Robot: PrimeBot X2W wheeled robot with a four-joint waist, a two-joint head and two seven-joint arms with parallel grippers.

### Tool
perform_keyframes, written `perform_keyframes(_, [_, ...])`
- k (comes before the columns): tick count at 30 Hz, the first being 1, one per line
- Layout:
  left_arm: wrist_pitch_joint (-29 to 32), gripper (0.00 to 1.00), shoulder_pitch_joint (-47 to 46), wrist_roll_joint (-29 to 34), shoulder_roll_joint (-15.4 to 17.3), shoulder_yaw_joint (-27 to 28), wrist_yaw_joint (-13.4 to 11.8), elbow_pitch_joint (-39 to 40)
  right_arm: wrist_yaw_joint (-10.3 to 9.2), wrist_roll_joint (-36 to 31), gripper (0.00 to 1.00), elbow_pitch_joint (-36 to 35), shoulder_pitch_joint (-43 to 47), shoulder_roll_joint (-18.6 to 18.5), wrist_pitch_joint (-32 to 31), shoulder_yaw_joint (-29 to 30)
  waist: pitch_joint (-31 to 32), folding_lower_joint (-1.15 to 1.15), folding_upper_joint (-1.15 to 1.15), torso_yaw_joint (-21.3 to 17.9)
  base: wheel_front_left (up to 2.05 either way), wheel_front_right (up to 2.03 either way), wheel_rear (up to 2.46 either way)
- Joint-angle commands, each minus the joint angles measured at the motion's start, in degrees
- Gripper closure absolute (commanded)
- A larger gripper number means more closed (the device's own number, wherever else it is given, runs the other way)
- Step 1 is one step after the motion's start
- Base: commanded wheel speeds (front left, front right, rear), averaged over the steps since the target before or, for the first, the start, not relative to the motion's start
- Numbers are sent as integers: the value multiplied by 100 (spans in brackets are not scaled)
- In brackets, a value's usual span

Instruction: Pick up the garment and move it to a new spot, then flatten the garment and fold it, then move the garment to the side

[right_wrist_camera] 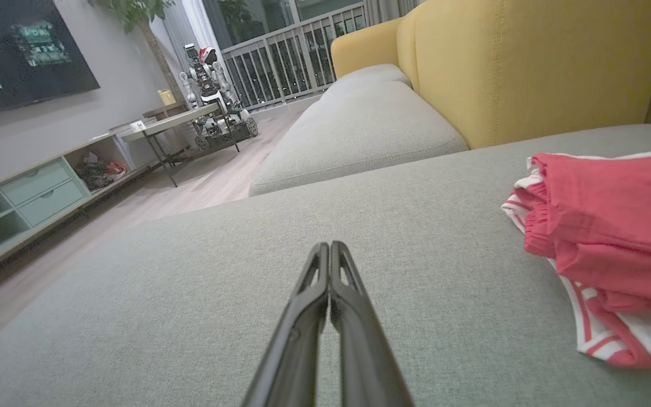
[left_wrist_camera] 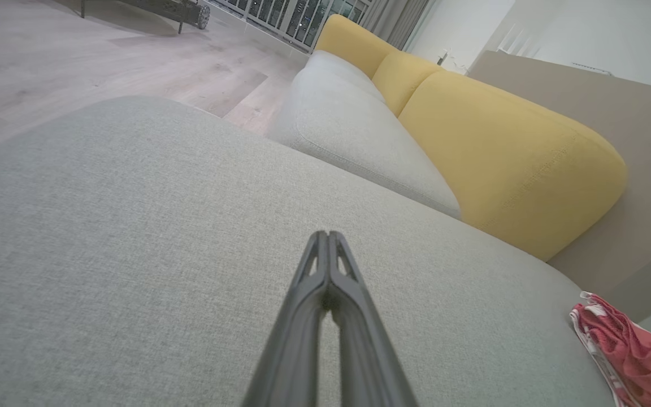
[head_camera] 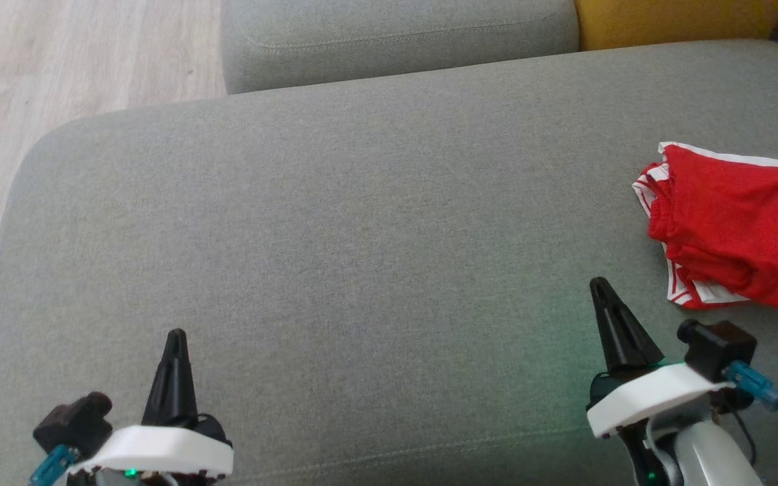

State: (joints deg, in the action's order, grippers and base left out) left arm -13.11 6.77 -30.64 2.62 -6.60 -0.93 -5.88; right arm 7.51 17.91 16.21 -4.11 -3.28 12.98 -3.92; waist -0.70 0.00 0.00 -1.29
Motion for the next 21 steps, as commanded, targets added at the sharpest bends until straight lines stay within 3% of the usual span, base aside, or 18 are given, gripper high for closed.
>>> perform_keyframes(1, [31,100,-283,-116,51,76,44,153,0,146,100,-200,-252,-30,-37,41,0,0,0,2,0,0,0])
perform_keyframes(21, [317,100,-470,-1270,104,220,191,-36,-1,1504,100,-204,-241,-57,-338,167,10,0,0,25,0,0,0])
